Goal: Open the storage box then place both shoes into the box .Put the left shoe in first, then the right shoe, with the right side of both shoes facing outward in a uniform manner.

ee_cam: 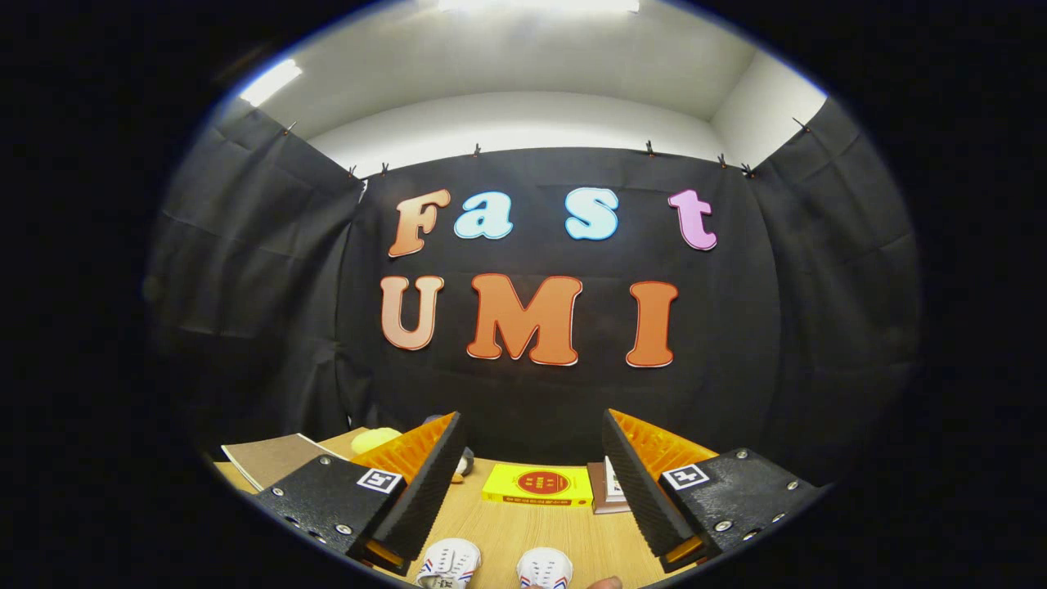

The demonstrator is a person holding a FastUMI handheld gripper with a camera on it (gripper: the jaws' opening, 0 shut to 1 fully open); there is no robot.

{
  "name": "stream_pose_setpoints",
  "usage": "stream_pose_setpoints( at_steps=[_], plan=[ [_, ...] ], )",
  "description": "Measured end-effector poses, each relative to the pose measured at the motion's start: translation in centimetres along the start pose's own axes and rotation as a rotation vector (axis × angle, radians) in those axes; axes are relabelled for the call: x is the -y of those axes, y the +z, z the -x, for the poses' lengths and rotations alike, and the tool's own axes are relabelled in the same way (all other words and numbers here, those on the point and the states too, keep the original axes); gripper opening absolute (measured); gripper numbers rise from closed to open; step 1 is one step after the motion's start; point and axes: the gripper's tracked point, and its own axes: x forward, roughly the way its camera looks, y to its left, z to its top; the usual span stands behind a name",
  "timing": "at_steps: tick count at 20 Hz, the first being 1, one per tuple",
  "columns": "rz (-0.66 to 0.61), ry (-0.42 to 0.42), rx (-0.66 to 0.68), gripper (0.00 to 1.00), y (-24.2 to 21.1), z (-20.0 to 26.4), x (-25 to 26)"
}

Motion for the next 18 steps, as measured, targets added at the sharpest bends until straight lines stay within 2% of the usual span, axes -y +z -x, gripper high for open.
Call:
stream_pose_setpoints(
  at_steps=[4, 6, 13, 18],
  plan=[
    [-0.012, -0.017, 0.008, 0.99, 0.3, 0.2, 0.2],
    [0.004, 0.013, 0.000, 0.99, 0.0, 0.2, -0.7],
    [0.007, 0.033, -0.005, 1.00, -0.6, 0.4, -1.1],
    [0.001, 0.038, -0.040, 1.00, -2.9, 0.0, -1.5]
  ],
)
